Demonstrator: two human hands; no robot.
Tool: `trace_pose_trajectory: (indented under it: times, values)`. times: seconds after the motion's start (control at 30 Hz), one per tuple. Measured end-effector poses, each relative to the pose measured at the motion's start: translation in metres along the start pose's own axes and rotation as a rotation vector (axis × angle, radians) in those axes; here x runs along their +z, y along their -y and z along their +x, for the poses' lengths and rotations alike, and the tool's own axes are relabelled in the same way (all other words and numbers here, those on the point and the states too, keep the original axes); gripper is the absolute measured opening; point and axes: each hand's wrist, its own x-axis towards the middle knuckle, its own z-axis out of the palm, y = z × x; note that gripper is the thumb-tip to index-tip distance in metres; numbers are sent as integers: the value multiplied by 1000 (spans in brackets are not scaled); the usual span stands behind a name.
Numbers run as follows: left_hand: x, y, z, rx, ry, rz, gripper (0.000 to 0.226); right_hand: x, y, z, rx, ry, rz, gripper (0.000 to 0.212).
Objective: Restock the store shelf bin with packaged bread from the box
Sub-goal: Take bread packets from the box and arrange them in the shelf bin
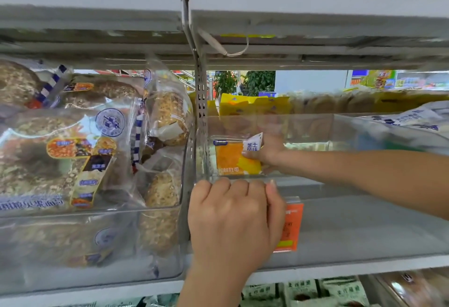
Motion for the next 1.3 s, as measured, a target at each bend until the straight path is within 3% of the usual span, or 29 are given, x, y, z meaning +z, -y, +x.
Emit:
trace_pose_trajectory:
  times: [0.13, 0.3, 0.43, 0.53, 0.6, 0.67, 0.77, 0.9, 0.97, 1.07, 1.13, 1.2, 1.3]
  values:
    - [0, 0, -1, 2, -33, -7, 51, 3, -6, 16, 78, -21, -65, 45]
    - [0, -1, -1, -4, -51, -6, 50, -6, -5, 24, 288, 152, -174, 58]
    - [-3, 1, 1, -1, -44, 0, 47, -34, 11, 10, 282, 159, -326, 58]
    - [-7, 3, 5, 4, 10, -11, 49, -60, 33, -22, 81, -136, -416, 31]
    - [-11, 6, 5, 64, 37, -19, 47, -70, 40, -53, -68, -279, -269, 16]
    - [-15, 10, -1, 168, 25, 4, 37, -71, 47, -98, -299, -385, -90, 27]
    - [-34, 11, -29, 280, 18, 80, 21, -55, 38, -182, -677, -461, -140, 21]
    - [-86, -18, -111, 374, 125, -302, 23, -12, -26, -289, -930, -640, -252, 17]
    - [-112, -32, -161, 401, 292, -431, 12, 20, -78, -328, -864, -550, -258, 18]
    - [-141, -51, -236, 287, 667, -489, 13, 72, -153, -380, -462, -337, -265, 14]
    - [-160, -63, -274, 140, 1011, -459, 25, 108, -199, -409, -148, -85, -352, 13]
    - [-180, -68, -307, -25, 1328, -406, 29, 139, -236, -435, 27, 240, -455, 21]
    - [-205, -66, -348, -169, 1540, -410, 21, 178, -256, -468, 212, 628, -464, 39]
